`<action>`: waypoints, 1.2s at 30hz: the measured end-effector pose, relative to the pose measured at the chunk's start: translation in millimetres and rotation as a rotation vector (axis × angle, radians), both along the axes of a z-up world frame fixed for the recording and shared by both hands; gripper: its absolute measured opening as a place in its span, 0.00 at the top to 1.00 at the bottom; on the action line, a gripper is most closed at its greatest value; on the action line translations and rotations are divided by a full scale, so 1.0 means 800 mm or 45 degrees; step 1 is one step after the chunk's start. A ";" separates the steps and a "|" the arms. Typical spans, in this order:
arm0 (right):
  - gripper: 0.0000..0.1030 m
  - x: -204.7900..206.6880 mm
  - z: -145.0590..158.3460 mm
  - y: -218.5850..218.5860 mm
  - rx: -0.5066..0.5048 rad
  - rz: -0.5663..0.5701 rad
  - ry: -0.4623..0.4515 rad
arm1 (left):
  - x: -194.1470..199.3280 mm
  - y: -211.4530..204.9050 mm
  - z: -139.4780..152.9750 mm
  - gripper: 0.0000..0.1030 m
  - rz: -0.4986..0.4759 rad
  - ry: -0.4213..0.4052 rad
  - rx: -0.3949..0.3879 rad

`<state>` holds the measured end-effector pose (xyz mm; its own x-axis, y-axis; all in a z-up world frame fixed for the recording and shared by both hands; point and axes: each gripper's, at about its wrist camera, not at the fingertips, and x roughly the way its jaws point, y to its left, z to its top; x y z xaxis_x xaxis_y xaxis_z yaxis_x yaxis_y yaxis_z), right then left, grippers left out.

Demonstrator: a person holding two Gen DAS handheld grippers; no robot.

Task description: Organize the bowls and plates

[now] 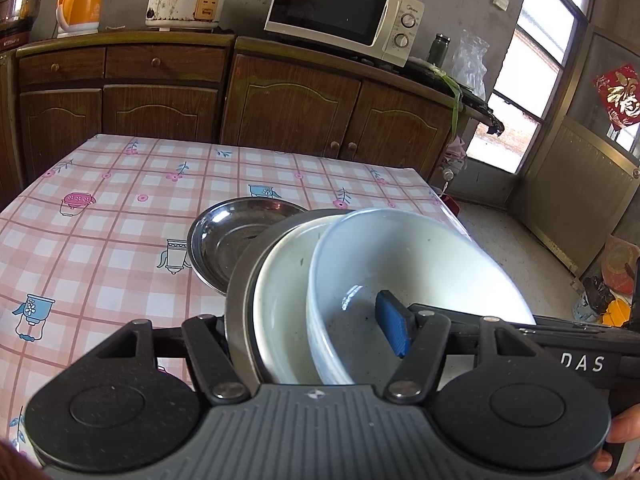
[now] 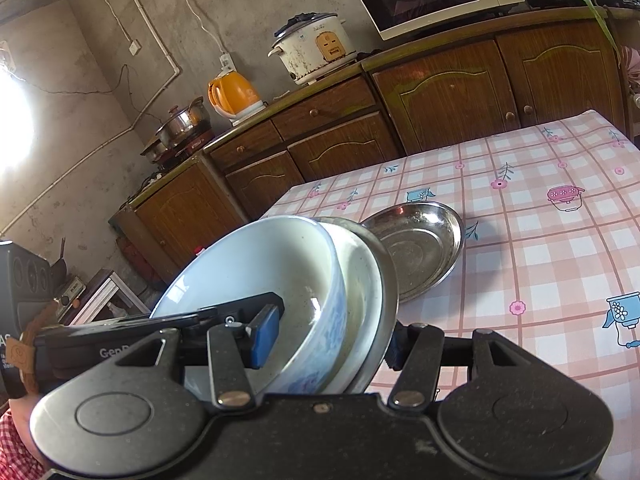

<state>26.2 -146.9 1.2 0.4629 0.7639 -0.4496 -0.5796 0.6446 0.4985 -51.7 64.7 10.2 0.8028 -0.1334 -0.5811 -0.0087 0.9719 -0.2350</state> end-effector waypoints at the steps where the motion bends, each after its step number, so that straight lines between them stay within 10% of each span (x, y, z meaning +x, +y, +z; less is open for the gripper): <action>1: 0.37 0.000 0.000 -0.001 0.001 -0.001 -0.002 | 0.001 0.000 0.001 0.36 0.000 -0.001 0.000; 36: 0.37 0.008 0.013 0.000 0.007 -0.008 -0.015 | 0.019 0.004 0.011 0.36 0.007 -0.011 -0.008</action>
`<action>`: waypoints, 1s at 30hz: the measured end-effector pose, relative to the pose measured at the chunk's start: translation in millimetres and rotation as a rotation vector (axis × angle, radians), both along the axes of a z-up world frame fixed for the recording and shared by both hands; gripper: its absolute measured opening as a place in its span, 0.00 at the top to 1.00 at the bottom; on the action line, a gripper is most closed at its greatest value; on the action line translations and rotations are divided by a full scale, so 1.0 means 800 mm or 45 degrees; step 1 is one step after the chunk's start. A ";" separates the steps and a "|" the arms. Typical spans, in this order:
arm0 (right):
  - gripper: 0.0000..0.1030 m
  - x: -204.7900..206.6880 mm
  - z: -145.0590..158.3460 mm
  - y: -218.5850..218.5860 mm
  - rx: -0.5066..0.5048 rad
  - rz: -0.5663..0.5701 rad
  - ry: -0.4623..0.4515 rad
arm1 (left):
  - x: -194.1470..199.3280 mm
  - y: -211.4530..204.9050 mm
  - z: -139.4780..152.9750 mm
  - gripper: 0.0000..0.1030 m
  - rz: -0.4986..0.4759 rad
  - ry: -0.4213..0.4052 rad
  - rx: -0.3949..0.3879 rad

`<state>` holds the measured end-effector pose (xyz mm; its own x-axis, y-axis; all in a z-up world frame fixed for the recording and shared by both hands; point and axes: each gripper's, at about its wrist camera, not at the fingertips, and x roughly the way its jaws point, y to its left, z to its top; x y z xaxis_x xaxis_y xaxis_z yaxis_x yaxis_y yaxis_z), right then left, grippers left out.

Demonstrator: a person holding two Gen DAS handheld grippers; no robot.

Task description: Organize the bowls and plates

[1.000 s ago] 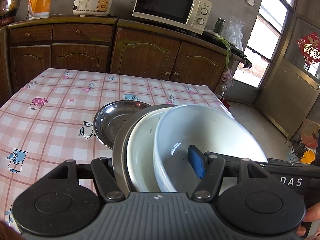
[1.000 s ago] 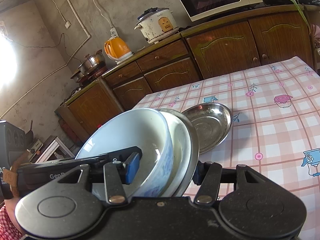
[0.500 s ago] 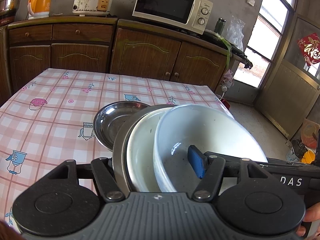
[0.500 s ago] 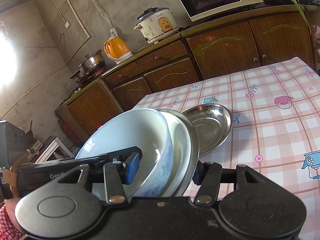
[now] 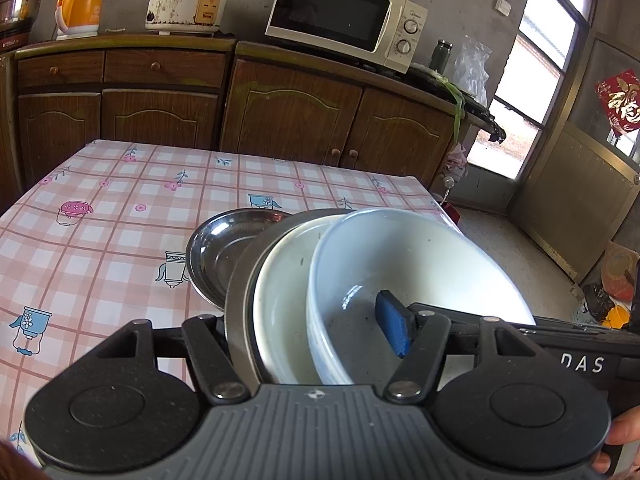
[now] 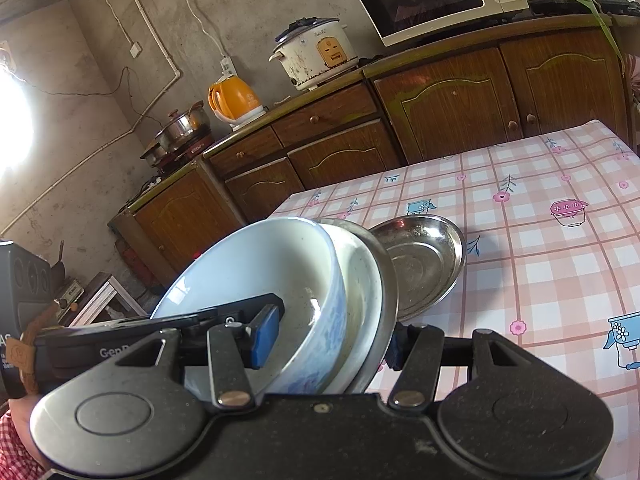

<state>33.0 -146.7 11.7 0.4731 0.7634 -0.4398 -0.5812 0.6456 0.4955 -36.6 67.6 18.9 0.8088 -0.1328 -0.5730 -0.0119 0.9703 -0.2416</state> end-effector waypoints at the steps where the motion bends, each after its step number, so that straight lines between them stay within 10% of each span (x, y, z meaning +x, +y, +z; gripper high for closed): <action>1: 0.37 0.002 0.003 0.002 0.000 -0.001 -0.003 | 0.000 0.000 0.000 0.36 0.000 -0.003 0.000; 30: 0.37 0.010 0.014 0.005 0.014 -0.020 -0.050 | 0.007 0.002 0.007 0.36 -0.009 -0.049 0.003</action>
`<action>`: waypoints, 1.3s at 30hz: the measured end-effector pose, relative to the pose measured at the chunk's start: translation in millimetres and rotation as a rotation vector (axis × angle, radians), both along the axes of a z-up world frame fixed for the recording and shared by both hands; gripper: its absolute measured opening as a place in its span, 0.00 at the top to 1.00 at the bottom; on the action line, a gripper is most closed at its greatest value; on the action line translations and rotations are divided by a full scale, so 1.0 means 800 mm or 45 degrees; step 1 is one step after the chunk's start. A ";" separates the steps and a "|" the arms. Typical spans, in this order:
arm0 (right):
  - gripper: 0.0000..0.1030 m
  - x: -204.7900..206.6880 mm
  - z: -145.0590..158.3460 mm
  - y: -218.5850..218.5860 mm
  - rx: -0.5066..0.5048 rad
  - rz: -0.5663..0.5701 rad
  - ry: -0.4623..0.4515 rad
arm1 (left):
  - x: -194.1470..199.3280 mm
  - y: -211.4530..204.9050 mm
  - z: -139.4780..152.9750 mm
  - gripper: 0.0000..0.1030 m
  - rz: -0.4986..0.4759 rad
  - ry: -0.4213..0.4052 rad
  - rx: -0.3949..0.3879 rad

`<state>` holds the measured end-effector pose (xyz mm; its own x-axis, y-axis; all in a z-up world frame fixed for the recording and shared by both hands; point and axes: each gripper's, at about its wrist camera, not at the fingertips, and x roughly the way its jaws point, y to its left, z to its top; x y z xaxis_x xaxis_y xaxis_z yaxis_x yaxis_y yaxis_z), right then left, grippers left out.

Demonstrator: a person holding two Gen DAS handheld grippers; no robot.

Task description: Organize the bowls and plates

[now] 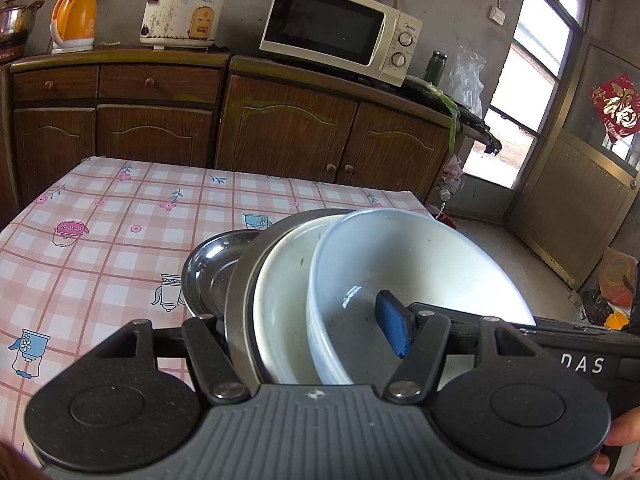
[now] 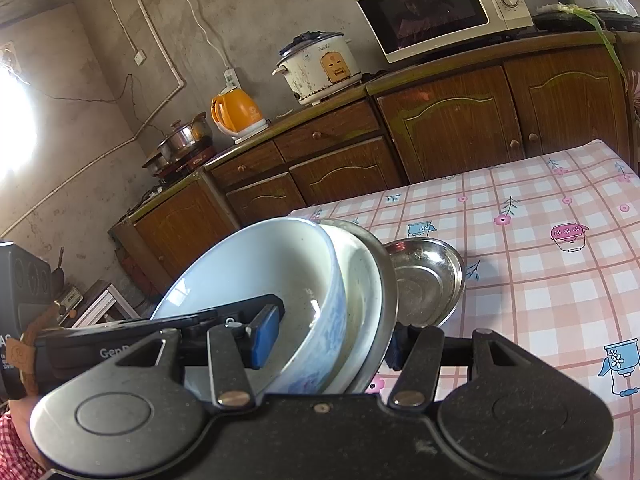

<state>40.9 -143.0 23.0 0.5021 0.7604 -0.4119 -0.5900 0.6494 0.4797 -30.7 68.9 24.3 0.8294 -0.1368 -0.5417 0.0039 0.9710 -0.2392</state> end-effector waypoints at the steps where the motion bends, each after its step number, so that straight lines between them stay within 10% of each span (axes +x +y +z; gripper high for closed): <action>1: 0.37 0.001 0.001 0.000 0.000 0.000 0.000 | 0.000 0.000 0.000 0.36 0.000 -0.001 0.002; 39: 0.37 0.009 0.019 -0.003 0.011 -0.011 -0.043 | 0.011 -0.006 0.016 0.36 -0.013 -0.056 0.021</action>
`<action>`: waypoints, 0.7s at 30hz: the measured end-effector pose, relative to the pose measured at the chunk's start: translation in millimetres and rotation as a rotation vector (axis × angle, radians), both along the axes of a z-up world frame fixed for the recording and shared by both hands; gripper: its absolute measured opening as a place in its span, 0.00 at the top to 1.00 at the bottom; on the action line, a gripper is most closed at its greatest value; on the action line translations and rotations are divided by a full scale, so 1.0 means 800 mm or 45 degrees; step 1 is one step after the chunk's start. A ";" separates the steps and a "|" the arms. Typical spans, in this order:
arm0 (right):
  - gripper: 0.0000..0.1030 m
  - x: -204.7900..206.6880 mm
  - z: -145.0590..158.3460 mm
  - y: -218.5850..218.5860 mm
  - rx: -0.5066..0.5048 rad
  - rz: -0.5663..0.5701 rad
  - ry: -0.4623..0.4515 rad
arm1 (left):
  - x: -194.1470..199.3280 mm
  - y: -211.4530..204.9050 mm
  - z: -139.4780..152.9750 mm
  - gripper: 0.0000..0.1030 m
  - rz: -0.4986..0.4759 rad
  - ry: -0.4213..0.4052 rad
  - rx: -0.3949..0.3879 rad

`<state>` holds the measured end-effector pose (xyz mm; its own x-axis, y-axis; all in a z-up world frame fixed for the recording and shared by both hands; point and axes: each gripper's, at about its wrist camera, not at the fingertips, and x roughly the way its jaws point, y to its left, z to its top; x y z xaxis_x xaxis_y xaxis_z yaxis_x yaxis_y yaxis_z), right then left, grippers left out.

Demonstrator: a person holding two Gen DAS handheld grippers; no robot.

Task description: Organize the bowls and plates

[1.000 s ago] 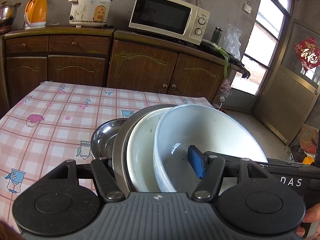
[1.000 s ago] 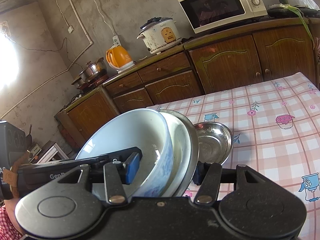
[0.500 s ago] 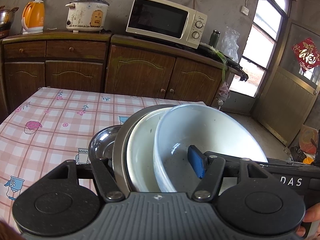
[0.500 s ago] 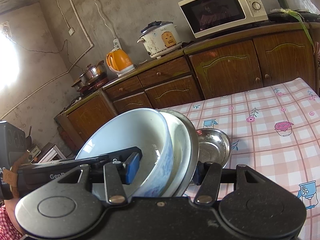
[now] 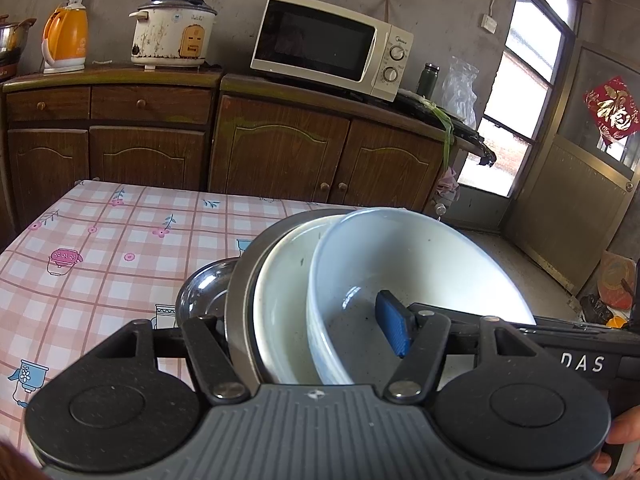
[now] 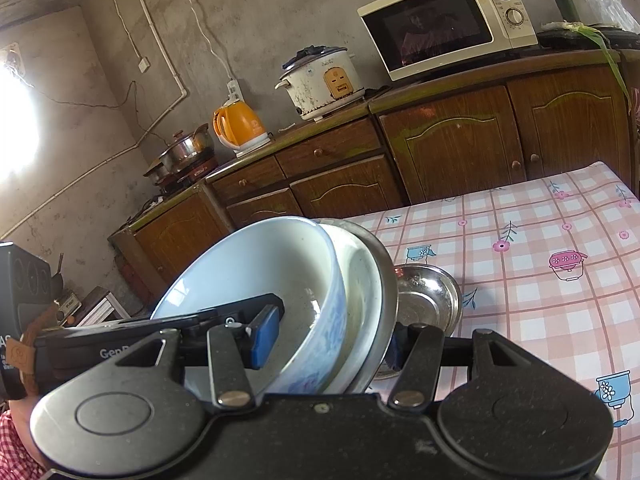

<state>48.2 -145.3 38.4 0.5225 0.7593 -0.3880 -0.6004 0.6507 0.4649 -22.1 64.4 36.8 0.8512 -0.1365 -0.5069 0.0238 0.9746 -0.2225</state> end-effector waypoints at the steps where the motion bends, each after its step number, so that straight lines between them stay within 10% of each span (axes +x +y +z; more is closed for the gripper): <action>1: 0.37 0.000 0.001 0.000 0.000 0.000 -0.001 | 0.000 0.000 0.000 0.36 0.000 0.000 0.000; 21: 0.37 0.002 0.003 0.000 0.001 0.000 -0.001 | 0.005 0.002 0.000 0.36 0.003 0.000 -0.003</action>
